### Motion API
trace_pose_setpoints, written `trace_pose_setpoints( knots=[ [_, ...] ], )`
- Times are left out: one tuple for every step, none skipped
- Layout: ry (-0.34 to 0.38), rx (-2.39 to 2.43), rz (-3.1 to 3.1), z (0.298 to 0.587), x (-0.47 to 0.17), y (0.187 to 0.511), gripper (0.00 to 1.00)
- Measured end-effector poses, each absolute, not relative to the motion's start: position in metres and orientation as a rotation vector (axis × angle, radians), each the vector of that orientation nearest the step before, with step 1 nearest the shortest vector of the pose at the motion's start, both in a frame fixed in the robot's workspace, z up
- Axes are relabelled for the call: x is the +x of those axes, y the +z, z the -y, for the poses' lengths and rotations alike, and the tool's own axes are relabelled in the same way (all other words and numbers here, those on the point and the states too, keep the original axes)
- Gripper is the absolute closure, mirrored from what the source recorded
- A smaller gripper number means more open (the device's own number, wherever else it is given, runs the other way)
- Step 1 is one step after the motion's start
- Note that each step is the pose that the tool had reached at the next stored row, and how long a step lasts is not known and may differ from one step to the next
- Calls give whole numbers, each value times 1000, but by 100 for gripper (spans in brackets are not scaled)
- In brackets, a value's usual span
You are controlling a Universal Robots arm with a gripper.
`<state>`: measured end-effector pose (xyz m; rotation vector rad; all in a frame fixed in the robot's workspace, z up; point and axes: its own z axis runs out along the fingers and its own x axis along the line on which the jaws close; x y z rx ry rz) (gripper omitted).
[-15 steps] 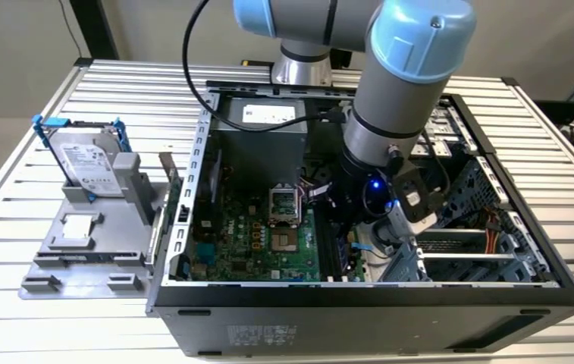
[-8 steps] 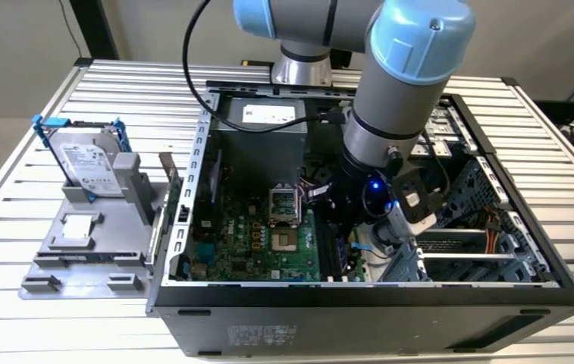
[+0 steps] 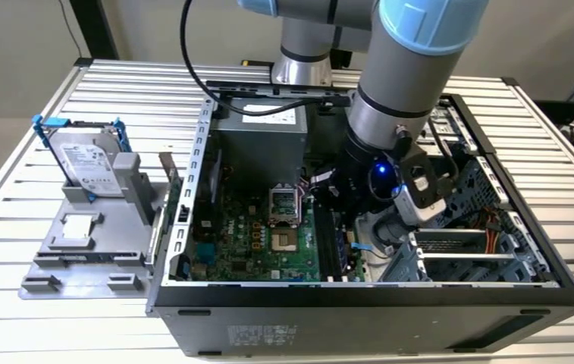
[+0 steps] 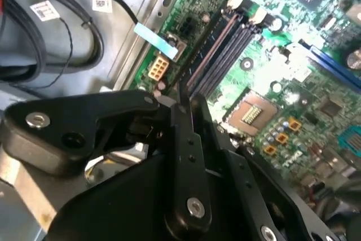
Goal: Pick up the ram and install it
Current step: 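Insert the ram into the slot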
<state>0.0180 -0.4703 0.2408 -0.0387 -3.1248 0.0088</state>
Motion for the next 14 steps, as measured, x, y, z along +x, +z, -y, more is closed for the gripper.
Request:
trace_pose_setpoints(
  knots=[
    [9,-39,3125,470,18,241,0],
    [9,-39,3125,470,18,241,0],
    [9,-39,3125,470,18,241,0],
    [9,-39,3125,471,18,241,100],
    [9,-39,3125,471,18,241,100],
    [9,-39,3125,471,18,241,100],
    [9,-39,3125,471,18,241,100],
    [9,-39,3125,471,18,241,100],
    [9,-39,3125,471,18,241,100],
    [9,-39,3125,471,18,241,100],
    [9,-39,3125,471,18,241,100],
    [9,-39,3125,471,18,241,100],
    [9,-39,3125,472,18,241,100],
    [9,-39,3125,472,18,241,100]
  ],
)
